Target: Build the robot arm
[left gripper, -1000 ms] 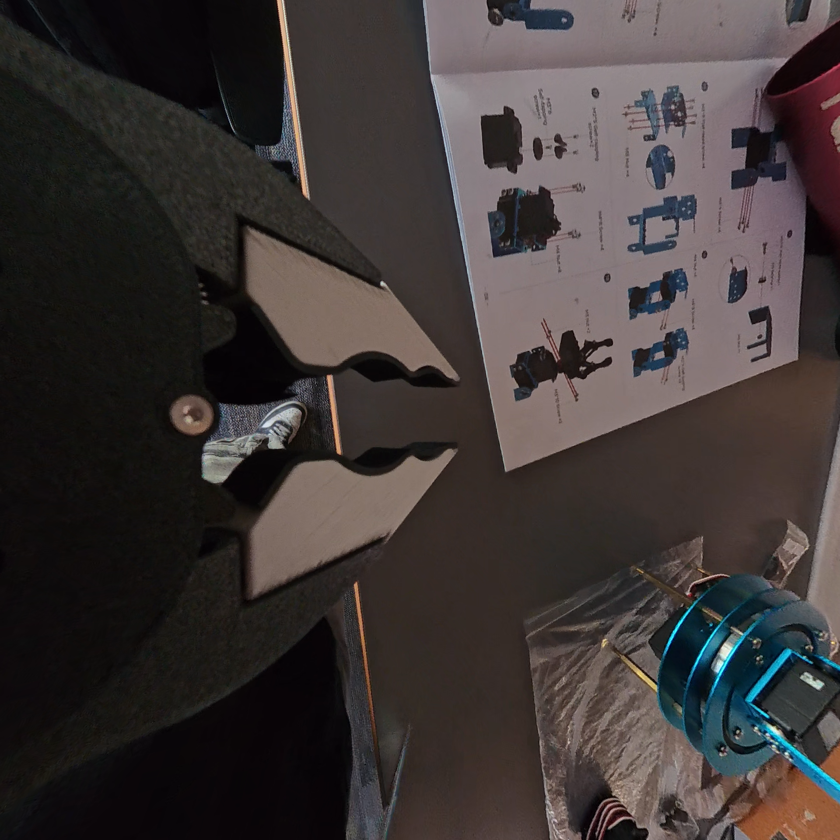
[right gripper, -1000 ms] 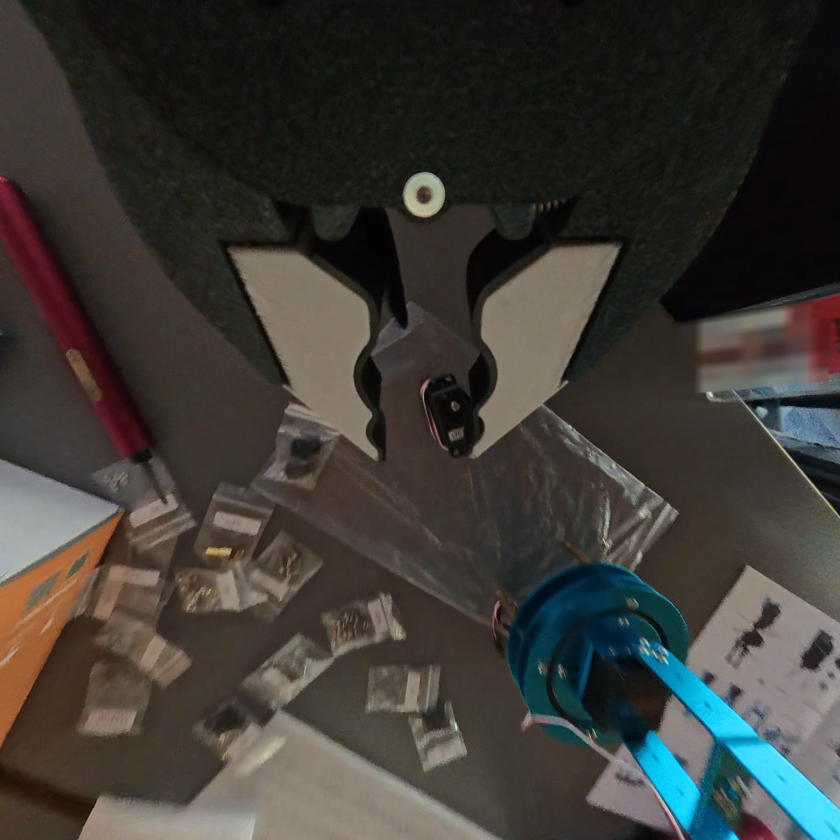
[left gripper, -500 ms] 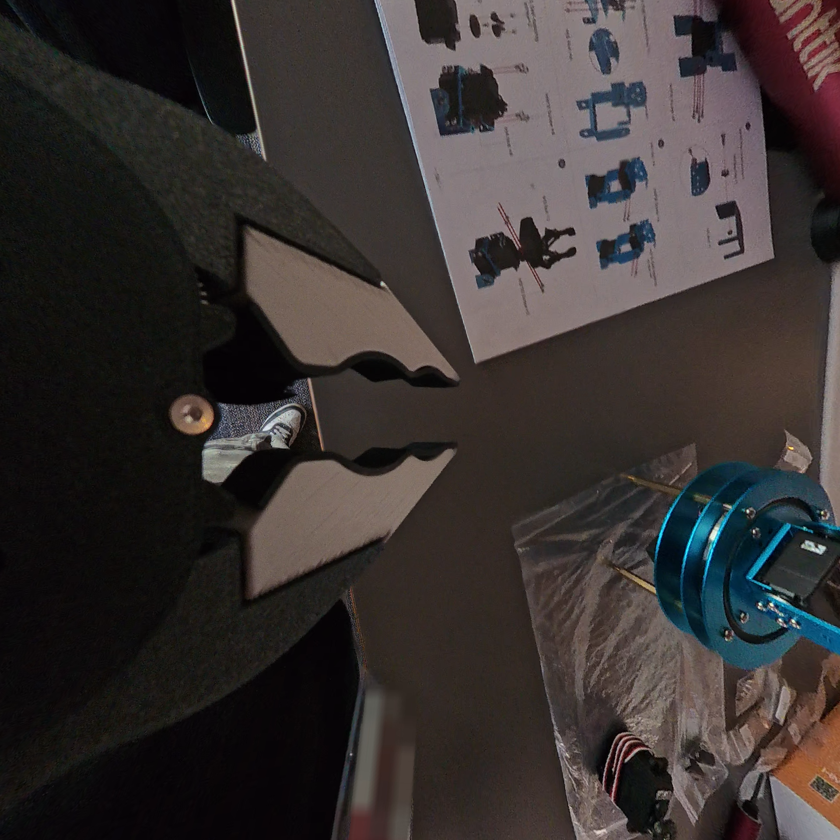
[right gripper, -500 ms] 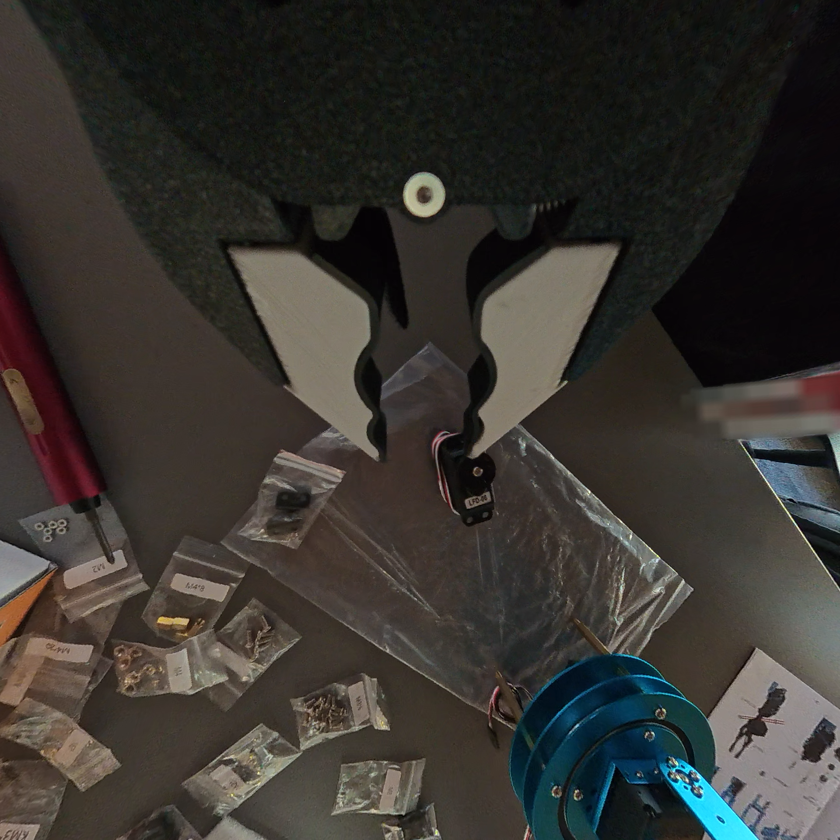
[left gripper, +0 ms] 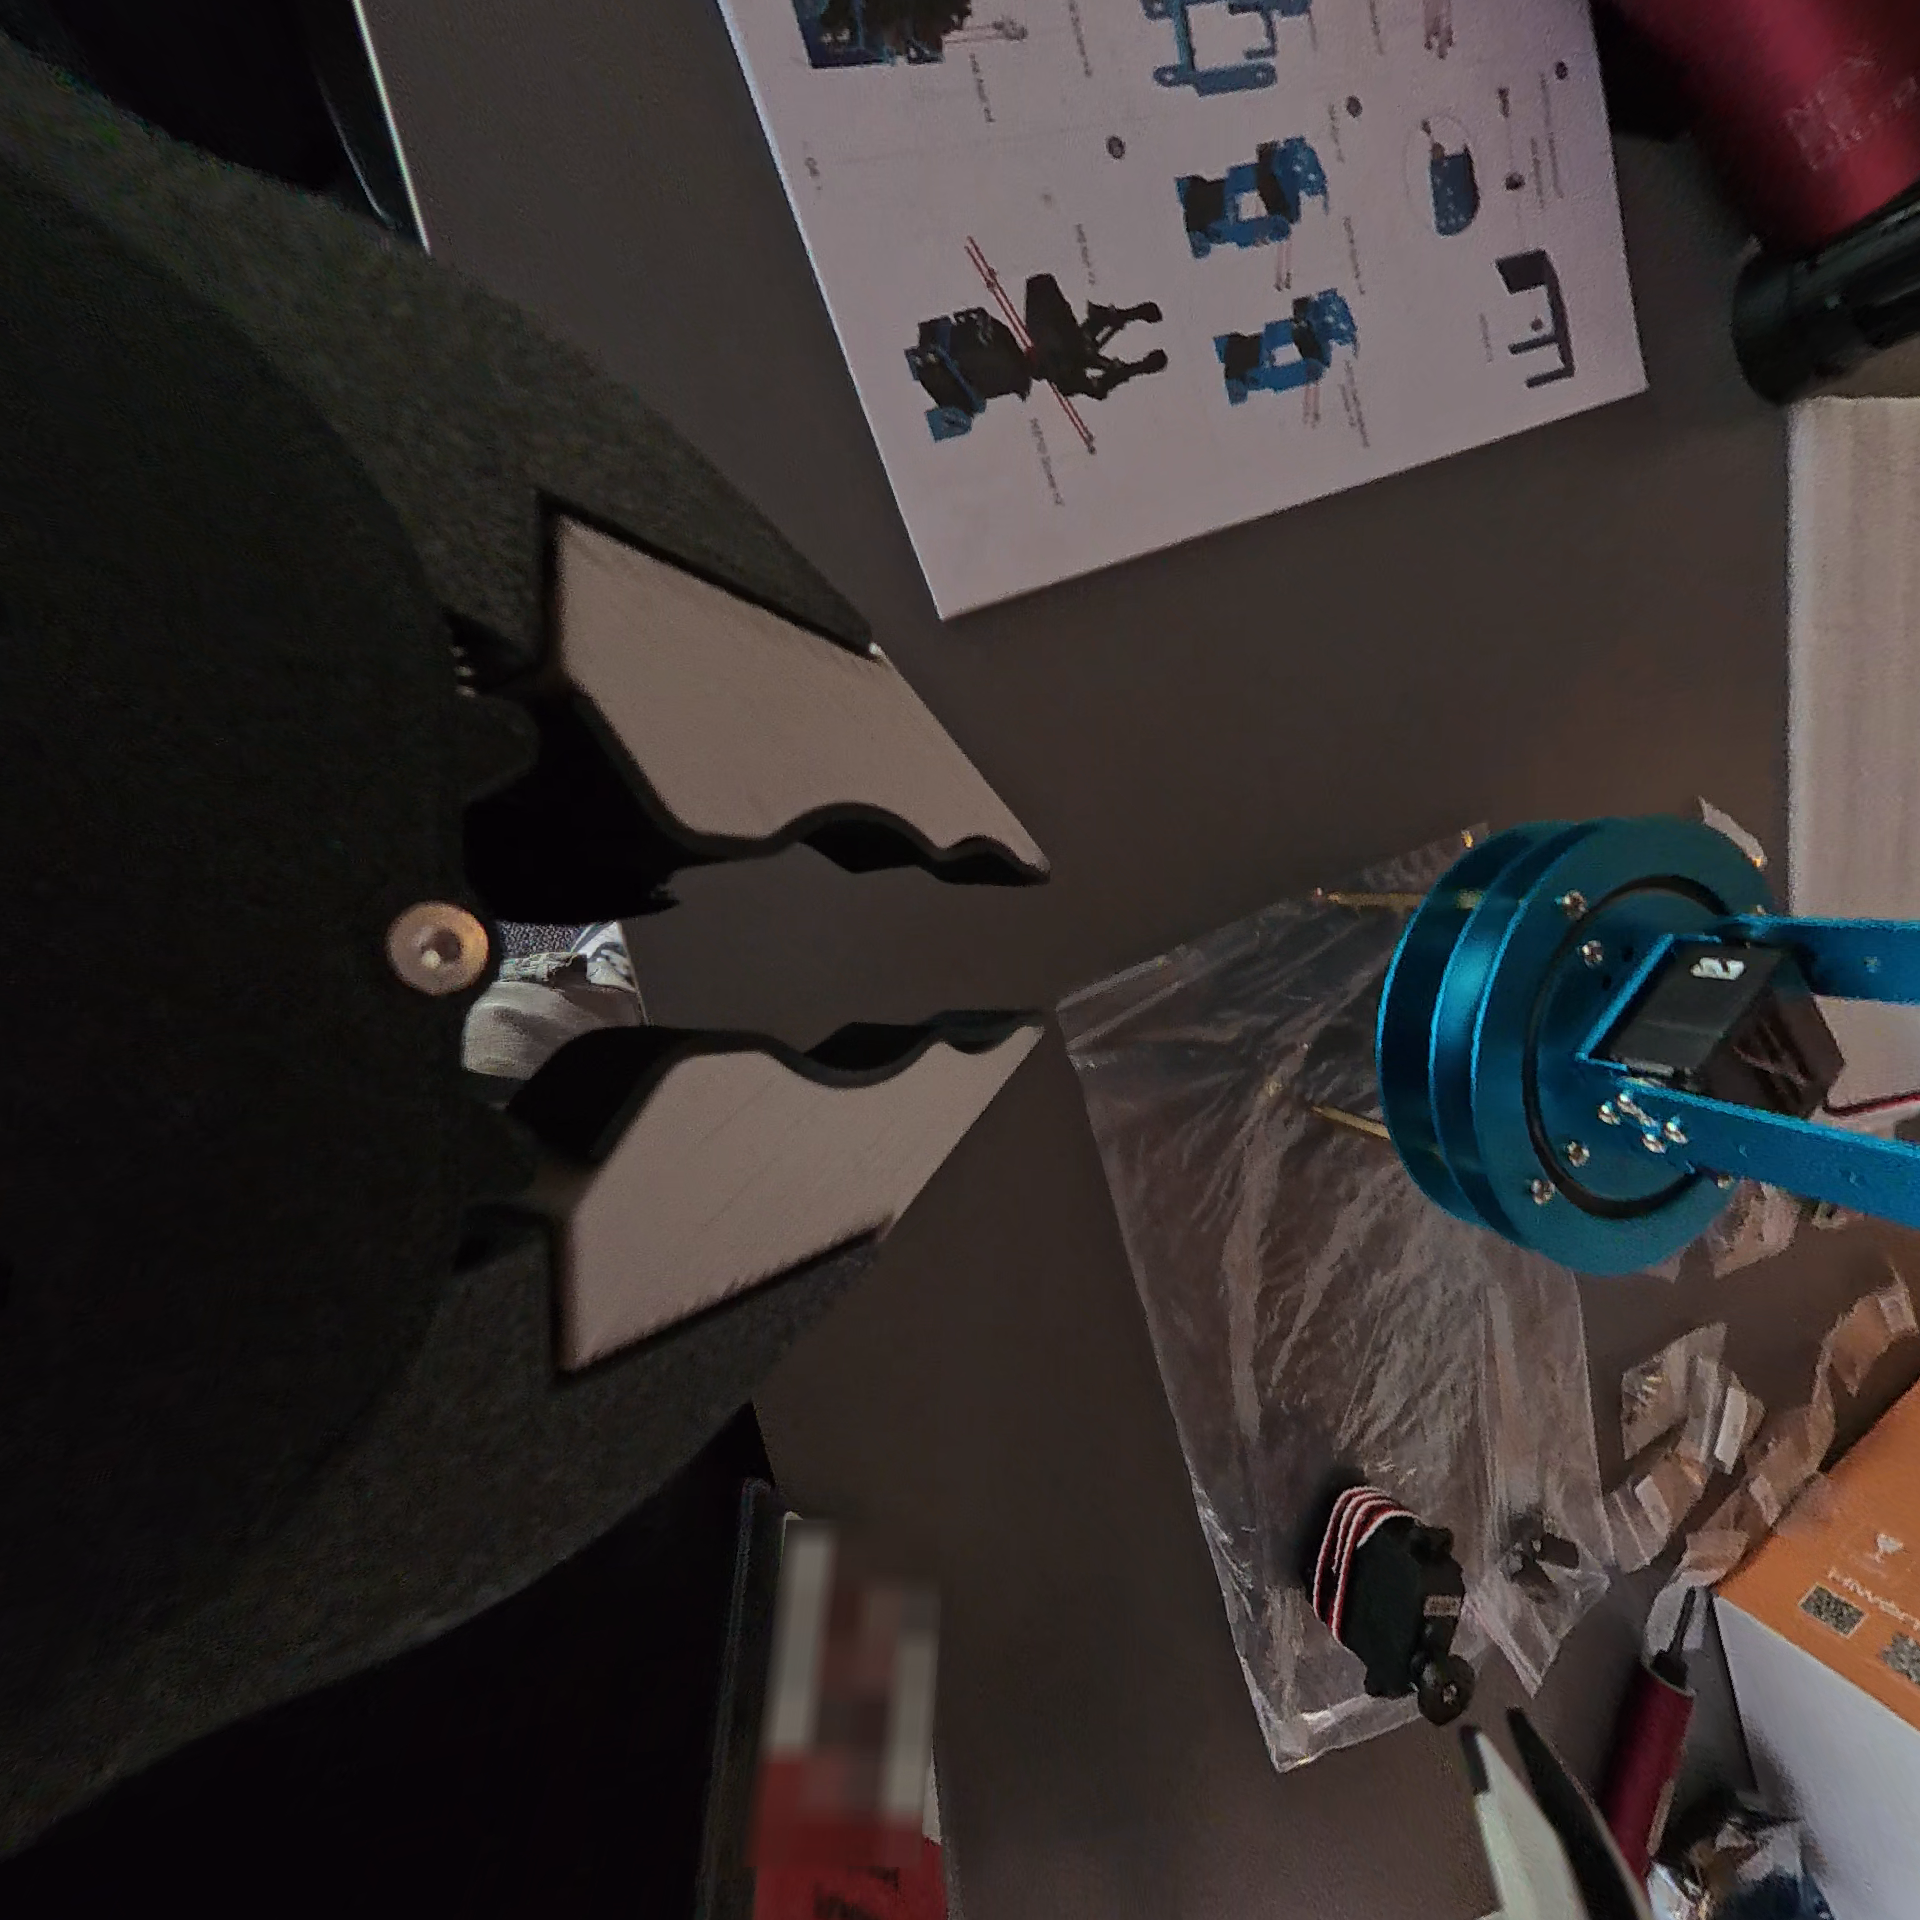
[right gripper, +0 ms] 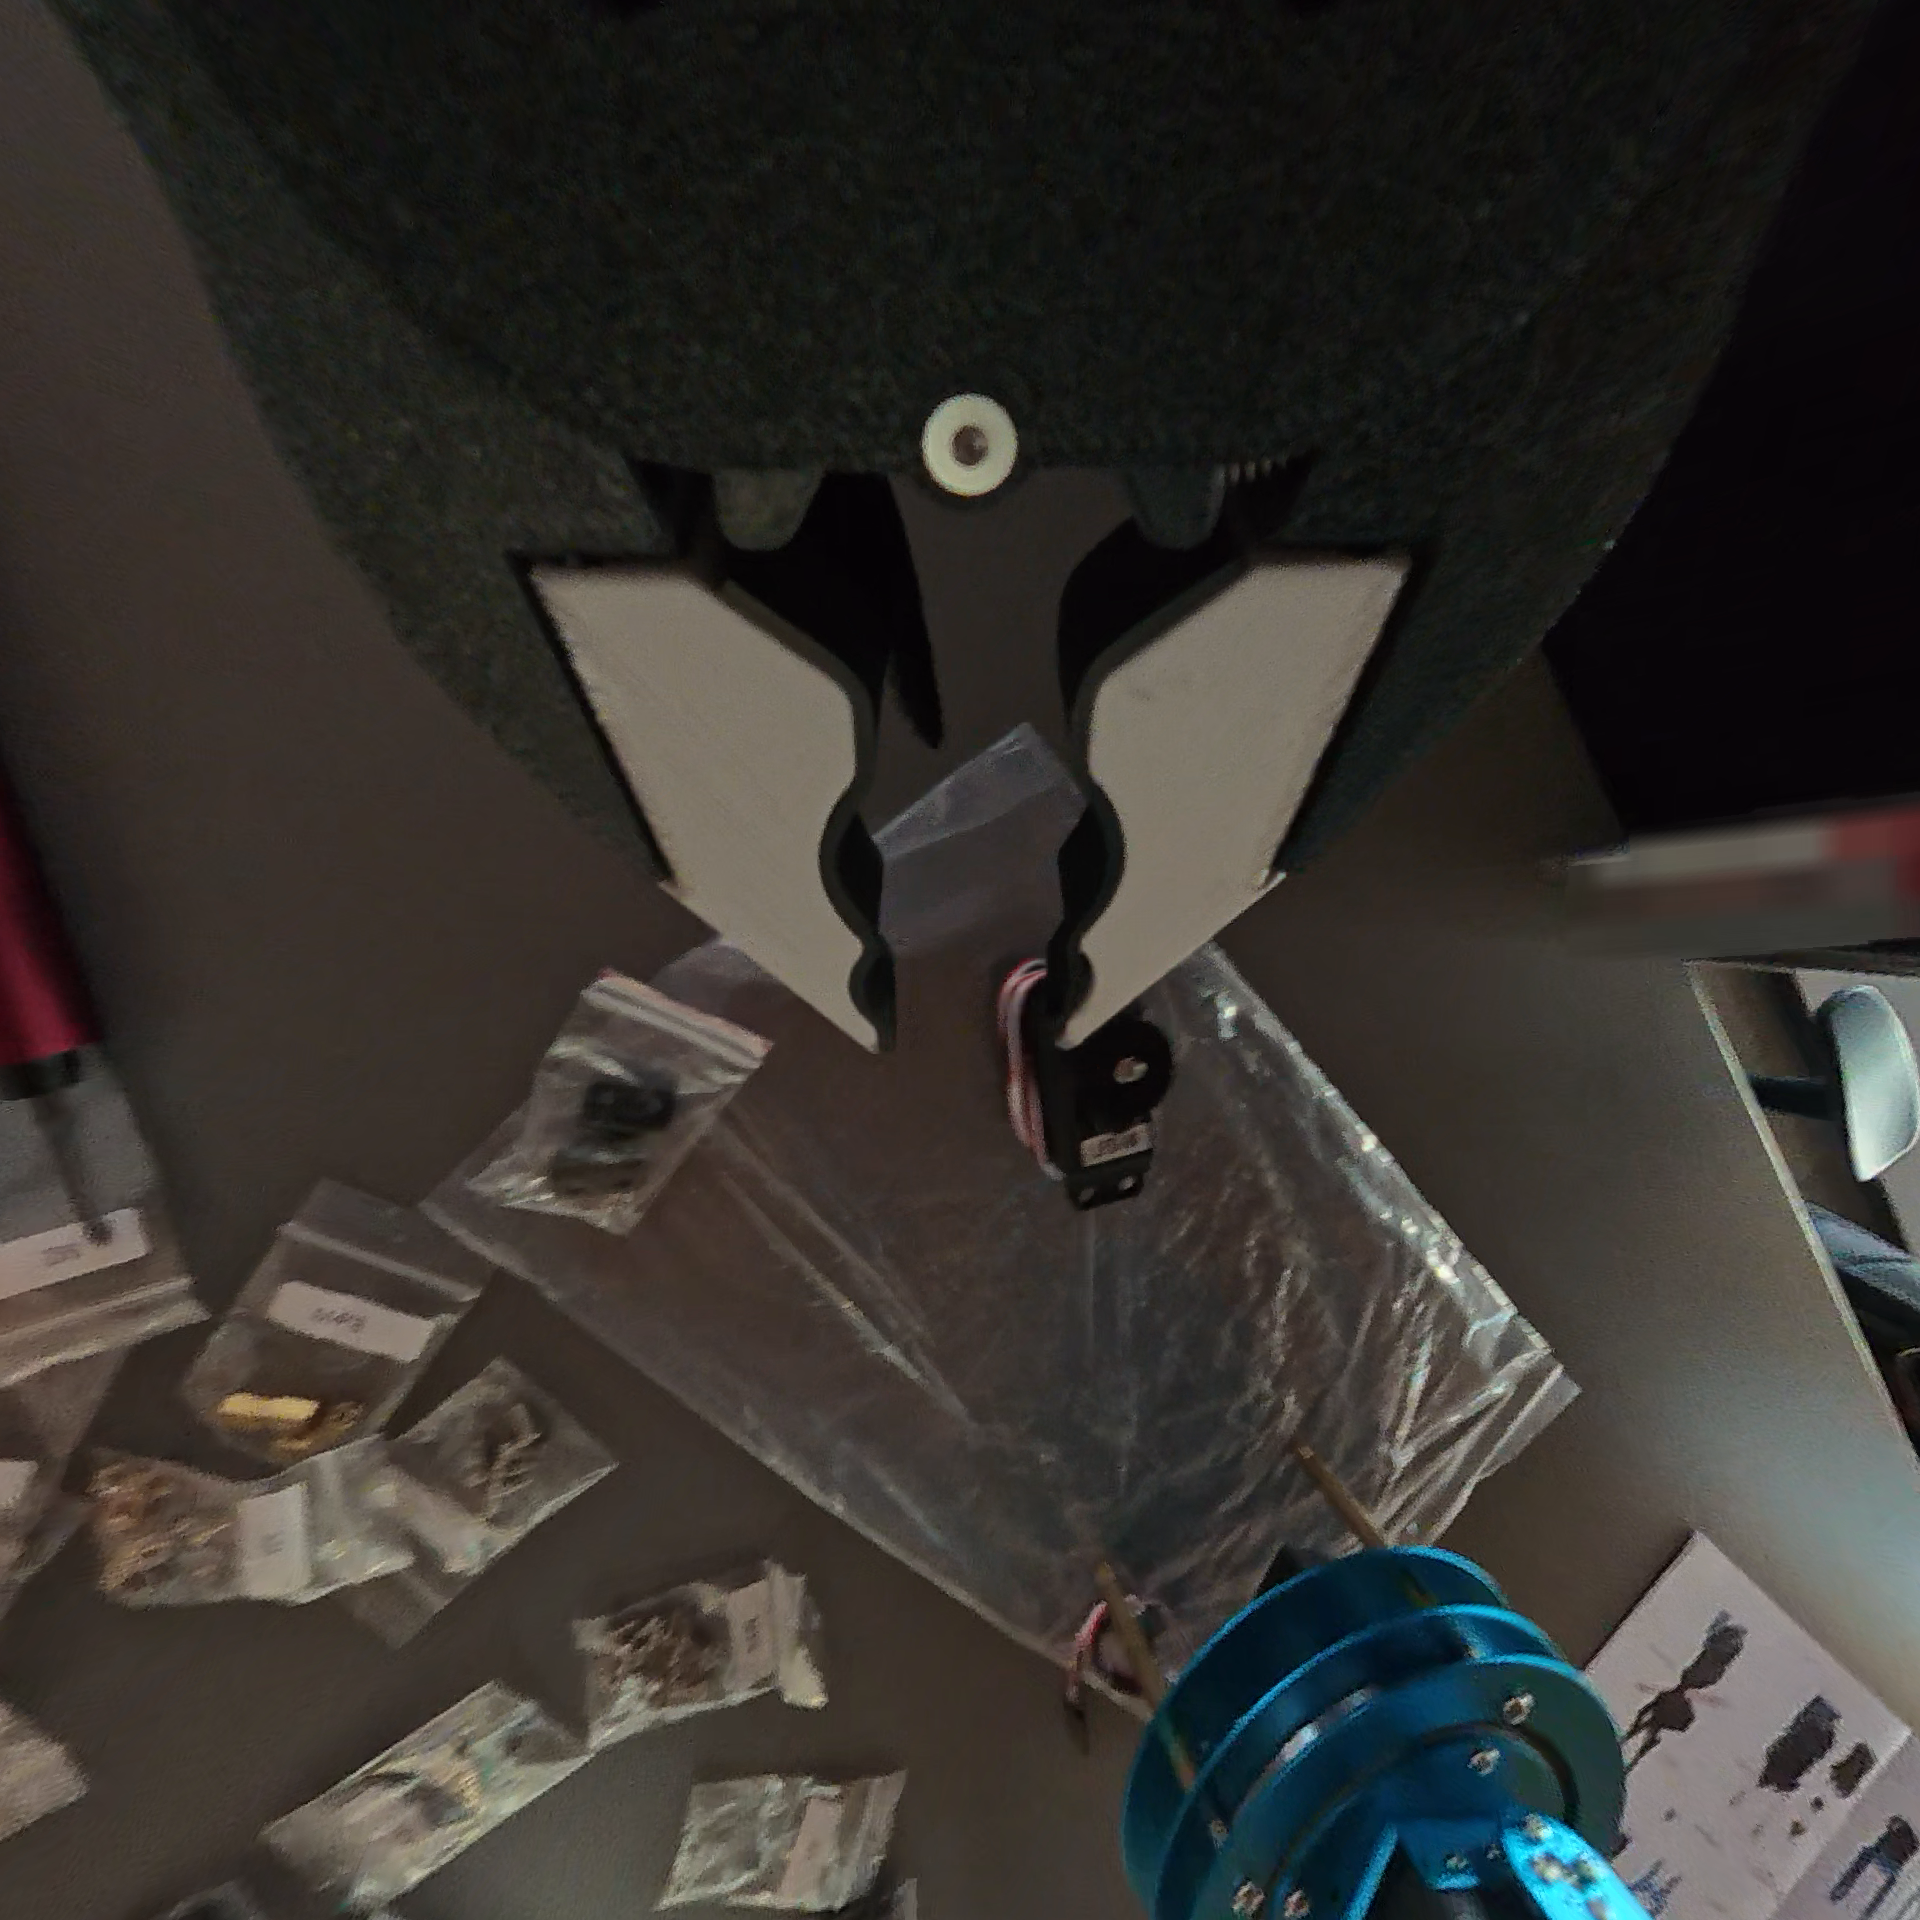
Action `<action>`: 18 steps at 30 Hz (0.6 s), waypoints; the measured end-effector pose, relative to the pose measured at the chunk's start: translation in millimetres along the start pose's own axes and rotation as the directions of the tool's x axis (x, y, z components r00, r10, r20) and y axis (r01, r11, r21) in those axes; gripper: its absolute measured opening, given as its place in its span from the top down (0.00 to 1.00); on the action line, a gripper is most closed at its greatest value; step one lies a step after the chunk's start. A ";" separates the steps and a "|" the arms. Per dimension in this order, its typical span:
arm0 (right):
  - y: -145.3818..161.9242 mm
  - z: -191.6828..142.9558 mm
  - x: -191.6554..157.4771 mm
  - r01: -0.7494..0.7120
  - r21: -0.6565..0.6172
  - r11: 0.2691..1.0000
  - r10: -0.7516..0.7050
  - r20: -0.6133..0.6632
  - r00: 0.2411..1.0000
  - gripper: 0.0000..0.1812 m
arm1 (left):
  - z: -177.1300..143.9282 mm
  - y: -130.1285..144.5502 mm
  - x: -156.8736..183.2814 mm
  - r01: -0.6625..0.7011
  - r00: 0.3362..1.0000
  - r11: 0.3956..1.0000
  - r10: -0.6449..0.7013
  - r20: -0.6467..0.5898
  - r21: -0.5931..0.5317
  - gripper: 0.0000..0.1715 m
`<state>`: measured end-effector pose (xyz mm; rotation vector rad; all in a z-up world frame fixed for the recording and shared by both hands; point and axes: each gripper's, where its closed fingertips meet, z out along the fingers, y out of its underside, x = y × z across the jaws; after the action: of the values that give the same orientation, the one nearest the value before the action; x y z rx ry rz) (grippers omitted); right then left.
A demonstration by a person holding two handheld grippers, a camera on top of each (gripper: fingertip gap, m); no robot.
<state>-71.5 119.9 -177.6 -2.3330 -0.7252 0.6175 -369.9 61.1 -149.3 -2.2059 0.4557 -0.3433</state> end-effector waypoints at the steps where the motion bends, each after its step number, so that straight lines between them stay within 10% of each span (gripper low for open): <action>1: -2.3 -1.1 11.3 0.000 0.007 1.000 0.000 -0.036 0.999 0.85 | 1.1 -1.7 3.1 -0.007 1.000 1.000 0.007 -0.001 0.000 0.87; 7: 16.7 6.6 73.8 0.019 -0.087 0.996 -0.037 -0.216 0.976 0.84 | 9.6 -10.6 23.6 -0.041 0.999 0.999 0.041 -0.025 -0.009 0.87; 18: -29.2 7.1 15.0 -0.004 0.121 0.993 -0.017 0.173 0.985 0.99 | 25.0 -17.7 52.7 -0.130 0.991 0.991 0.129 -0.024 -0.044 0.87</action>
<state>-74.3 151.6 -166.7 -2.1841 -0.7518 0.8471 -309.2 65.7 -146.0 -2.2056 0.6206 -0.2893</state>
